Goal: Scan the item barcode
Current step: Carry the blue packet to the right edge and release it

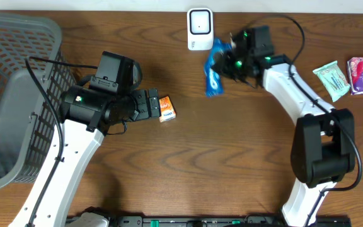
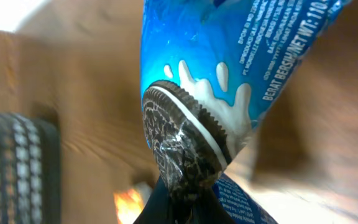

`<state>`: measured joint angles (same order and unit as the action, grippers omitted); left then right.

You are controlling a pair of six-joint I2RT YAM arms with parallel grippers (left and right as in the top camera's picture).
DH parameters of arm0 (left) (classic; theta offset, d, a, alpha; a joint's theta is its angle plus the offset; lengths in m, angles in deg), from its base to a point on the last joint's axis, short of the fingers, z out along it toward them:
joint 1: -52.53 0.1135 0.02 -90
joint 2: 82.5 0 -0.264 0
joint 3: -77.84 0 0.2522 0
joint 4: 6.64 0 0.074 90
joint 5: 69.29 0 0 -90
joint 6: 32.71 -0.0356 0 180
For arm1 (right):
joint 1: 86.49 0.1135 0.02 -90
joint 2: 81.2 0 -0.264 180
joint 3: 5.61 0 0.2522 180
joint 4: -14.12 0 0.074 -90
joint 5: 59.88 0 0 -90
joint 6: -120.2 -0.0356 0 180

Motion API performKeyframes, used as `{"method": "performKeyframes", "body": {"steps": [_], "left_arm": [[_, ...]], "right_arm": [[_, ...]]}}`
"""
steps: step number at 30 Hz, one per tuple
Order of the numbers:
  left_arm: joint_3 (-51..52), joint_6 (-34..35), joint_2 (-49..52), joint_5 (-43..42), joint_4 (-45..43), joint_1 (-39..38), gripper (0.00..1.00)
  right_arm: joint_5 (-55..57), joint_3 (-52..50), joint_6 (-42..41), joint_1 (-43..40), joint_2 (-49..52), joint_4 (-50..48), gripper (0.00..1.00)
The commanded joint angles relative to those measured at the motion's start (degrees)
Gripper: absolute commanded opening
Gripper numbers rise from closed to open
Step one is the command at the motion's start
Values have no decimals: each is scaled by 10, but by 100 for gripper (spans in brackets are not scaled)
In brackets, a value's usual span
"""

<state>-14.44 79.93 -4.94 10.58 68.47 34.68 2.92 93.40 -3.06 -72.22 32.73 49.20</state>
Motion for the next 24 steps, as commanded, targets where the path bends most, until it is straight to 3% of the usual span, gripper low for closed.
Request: {"method": "performKeyframes", "body": {"steps": [1,11,19,24], "left_arm": [[-3,-1,-1,7,1,2,98],[-3,-1,-1,7,1,2,98],[-3,-1,-1,7,1,2,98],[-3,-1,-1,7,1,2,98]], "right_arm": [[99,21,-106,31,-21,-70,1],[127,30,-263,38,37,-304,1],[57,186,-316,38,174,-306,1],[63,250,-257,25,179,-221,1]]}}
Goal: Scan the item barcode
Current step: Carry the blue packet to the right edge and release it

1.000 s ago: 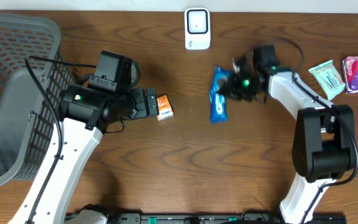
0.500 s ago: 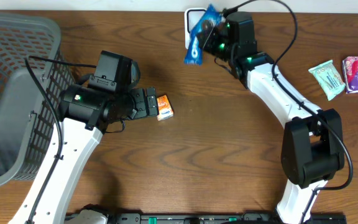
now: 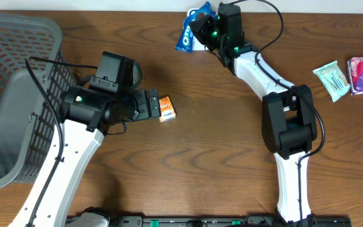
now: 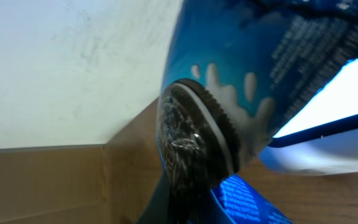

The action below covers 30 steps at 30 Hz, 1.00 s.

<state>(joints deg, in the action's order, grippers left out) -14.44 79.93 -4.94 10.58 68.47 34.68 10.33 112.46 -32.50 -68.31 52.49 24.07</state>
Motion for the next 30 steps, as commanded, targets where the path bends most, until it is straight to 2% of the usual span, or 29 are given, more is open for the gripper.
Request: {"method": "performKeyframes", "body": {"steps": [1,6,9,10,14,18,23,24,25,26,27,29,30], "left_arm": [[-3,-1,-1,7,1,2,98],[-3,-1,-1,7,1,2,98],[-3,-1,-1,7,1,2,98],[-3,-1,-1,7,1,2,98],[-3,-1,-1,7,1,2,98],[-3,-1,-1,7,1,2,98],[-3,-1,-1,7,1,2,98],[-3,-1,-1,7,1,2,98],[-3,-1,-1,7,1,2,98],[-3,-1,-1,7,1,2,98],[-3,-1,-1,7,1,2,98],[-3,-1,-1,7,1,2,98],[-3,-1,-1,7,1,2,98]], "right_arm": [[-11,69,47,-18,-20,49,1],[-11,169,150,-55,-31,236,1],[-1,221,181,-95,-42,358,1],[7,240,189,-122,-47,418,1],[7,260,224,-209,-52,554,1],[68,259,288,-284,-50,655,1],[117,257,435,-355,-50,688,1],[130,257,445,-366,-49,691,6],[145,257,448,-377,-48,694,20],[154,257,448,-385,-47,697,40],[152,257,448,-394,-44,704,72],[150,257,448,-395,-41,710,93],[150,257,448,-395,-41,714,97]]}}
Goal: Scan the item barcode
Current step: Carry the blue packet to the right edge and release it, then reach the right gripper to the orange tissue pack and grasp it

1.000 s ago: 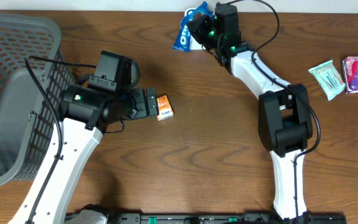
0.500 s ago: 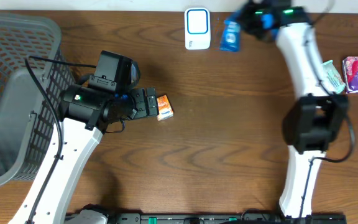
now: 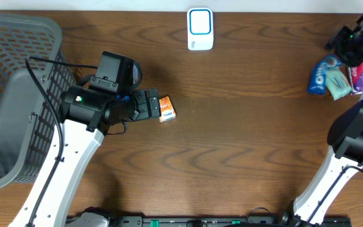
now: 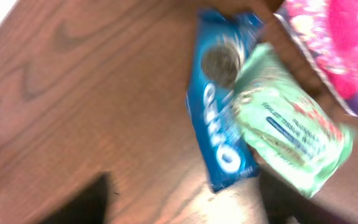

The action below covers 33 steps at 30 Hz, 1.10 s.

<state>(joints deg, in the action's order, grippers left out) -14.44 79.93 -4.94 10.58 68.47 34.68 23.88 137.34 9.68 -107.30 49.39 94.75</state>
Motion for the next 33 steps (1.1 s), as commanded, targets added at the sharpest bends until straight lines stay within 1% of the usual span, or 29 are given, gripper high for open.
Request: {"method": "performKeyframes", "body": {"steps": [1,3,6,8,10,14,15,17,20,23,26,28,29,30,33], "left_arm": [[-3,-1,-1,7,1,2,98],[-3,-1,-1,7,1,2,98],[-3,-1,-1,7,1,2,98],[-3,-1,-1,7,1,2,98],[-3,-1,-1,7,1,2,98],[-3,-1,-1,7,1,2,98],[-3,-1,-1,7,1,2,98],[-3,-1,-1,7,1,2,98],[-3,-1,-1,7,1,2,98],[-3,-1,-1,7,1,2,98],[-3,-1,-1,7,1,2,98],[-3,-1,-1,7,1,2,98],[-3,-1,-1,7,1,2,98],[-3,-1,-1,7,1,2,98],[-3,-1,-1,7,1,2,98]], "right_arm": [[13,8,26,-3,-9,9,98],[-3,8,28,3,-9,16,98],[-124,8,81,26,-9,25,97],[-182,8,98,43,-9,37,96],[-232,8,112,71,-9,59,98],[-240,6,119,140,-9,106,99],[-238,-2,134,177,-9,119,99],[-221,-16,139,219,-9,117,99],[-148,-53,112,285,-9,88,99],[-129,-99,74,334,-9,50,99],[-170,-155,62,373,-9,-7,99],[-228,-204,64,400,-9,-67,99],[-242,-215,64,406,-9,-82,97],[-280,-247,64,423,-9,-121,94],[-329,-288,59,443,-9,-171,93]]}}
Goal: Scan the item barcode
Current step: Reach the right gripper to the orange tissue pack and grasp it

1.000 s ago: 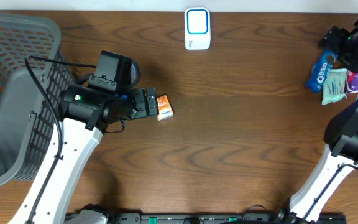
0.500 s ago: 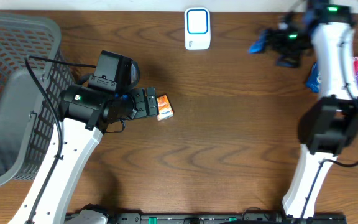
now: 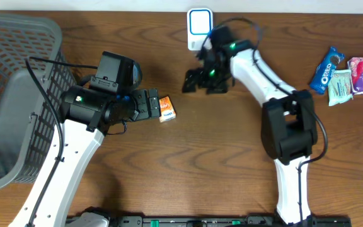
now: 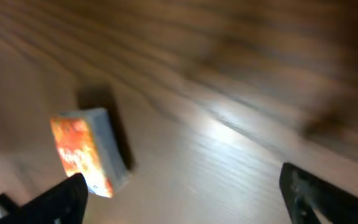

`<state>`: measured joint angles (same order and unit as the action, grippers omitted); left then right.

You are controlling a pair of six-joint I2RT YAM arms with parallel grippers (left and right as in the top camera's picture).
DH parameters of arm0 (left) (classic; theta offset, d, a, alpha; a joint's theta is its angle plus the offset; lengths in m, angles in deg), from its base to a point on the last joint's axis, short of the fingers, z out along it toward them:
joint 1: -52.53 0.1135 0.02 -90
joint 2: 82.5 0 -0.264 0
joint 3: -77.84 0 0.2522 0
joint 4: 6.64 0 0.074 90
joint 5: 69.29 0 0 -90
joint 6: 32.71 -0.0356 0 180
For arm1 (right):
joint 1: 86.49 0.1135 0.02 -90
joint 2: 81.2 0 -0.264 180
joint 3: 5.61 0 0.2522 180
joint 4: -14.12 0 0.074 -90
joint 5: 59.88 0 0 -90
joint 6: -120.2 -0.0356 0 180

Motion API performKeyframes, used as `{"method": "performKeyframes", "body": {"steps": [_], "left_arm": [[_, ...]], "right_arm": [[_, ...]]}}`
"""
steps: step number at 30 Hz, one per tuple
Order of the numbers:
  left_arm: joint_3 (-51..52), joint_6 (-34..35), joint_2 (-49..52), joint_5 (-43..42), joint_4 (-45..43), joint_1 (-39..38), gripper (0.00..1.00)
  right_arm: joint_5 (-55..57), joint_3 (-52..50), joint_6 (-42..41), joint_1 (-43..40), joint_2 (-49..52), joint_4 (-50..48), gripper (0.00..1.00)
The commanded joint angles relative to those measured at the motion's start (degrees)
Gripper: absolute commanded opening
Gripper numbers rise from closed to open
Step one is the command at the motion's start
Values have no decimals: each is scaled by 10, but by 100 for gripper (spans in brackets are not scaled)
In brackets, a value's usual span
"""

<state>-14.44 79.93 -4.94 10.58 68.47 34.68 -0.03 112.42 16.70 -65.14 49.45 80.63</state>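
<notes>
A small orange box (image 3: 166,108) lies on the wooden table, just off the fingertips of my left gripper (image 3: 151,104), whose jaws look spread. The right wrist view shows the same orange box (image 4: 86,151) blurred, ahead and to the left. My right gripper (image 3: 200,81) hangs open below the white scanner (image 3: 200,28). In its own view the right gripper (image 4: 191,196) has its fingertips (image 4: 67,199) far apart with only bare table between them. A blue Oreo pack (image 3: 328,66) lies at the far right.
A grey mesh basket (image 3: 11,94) fills the left end of the table. A green packet (image 3: 339,85) and a pink packet lie beside the Oreo pack at the right edge.
My right gripper was at the far right over the Oreo pack; now it is mid-table below the scanner, open, facing the orange box. The left arm has not moved.
My right gripper held the Oreo pack just right of the scanner, then over the scanner. Later the pack lay at the right by the green packet with the gripper above it. Now the empty gripper is near the orange box.
</notes>
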Motion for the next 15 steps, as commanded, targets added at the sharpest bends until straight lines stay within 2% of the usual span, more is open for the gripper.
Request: {"method": "performKeyframes", "body": {"steps": [1,13,15], "left_arm": [[-3,-1,-1,7,1,2,98],[-3,-1,-1,7,1,2,98],[-3,-1,-1,7,1,2,98]], "right_arm": [[-99,-47,-16,26,-9,-40,92],[-114,-186,-162,58,-9,-223,61],[-114,-200,-170,62,-9,-235,59]]}}
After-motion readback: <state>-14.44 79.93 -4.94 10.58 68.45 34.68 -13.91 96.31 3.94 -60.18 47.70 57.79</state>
